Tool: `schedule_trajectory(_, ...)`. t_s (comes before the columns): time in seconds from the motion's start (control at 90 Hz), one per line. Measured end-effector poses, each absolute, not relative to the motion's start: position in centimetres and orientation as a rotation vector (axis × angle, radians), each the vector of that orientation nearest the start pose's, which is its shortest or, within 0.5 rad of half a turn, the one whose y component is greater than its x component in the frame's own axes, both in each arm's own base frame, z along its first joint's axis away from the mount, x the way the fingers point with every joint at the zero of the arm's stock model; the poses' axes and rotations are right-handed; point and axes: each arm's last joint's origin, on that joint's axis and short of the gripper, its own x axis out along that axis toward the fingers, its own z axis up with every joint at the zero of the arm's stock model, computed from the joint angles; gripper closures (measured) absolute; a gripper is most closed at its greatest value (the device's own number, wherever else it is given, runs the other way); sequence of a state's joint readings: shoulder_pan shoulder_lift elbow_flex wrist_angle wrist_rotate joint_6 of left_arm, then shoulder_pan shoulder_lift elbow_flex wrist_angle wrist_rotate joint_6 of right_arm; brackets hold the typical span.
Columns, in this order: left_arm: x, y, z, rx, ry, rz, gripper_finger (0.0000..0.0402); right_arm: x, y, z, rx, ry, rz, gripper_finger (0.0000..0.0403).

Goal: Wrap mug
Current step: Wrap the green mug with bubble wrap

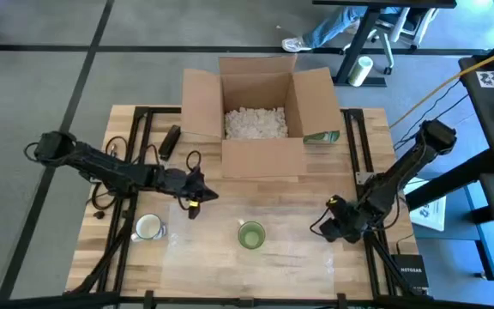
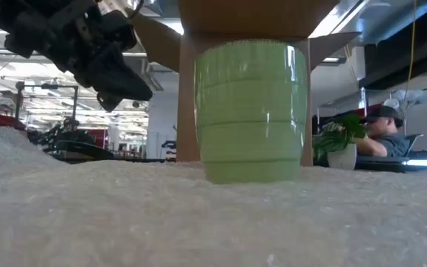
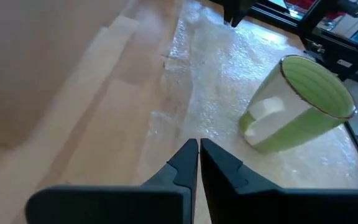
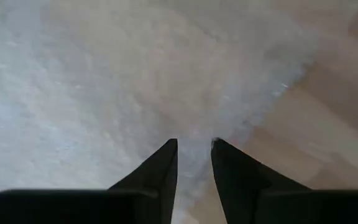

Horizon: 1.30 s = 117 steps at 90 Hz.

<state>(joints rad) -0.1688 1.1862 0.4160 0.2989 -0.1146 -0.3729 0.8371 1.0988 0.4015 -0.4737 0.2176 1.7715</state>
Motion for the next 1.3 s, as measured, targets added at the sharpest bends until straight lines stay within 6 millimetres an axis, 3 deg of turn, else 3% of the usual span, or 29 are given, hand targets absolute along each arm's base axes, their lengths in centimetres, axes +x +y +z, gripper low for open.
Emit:
schedule_trajectory(0.444, 22.2, -3.5, 17.7, -0.312, 0.471, 0.034, 0.0402, 12.0, 11.8, 14.2, 0.926, 0.963, -0.422, 0.0321)
schedule_trajectory(0.656, 22.2, -3.5, 17.7, -0.312, 0.471, 0.034, 0.0402, 11.9, 11.7, 14.1, 0.896, 0.965, -0.434, 0.0394)
schedule_trajectory(0.967, 22.2, -3.5, 17.7, -0.312, 0.471, 0.034, 0.0402, 12.7, 12.3, 14.7, 0.931, 0.874, -0.343, 0.0402)
schedule_trajectory(1.3, 22.2, -3.5, 17.7, -0.318, 0.47, 0.035, 0.0402, 14.7, 13.7, 19.4, 0.808, 0.649, -0.253, 0.0403)
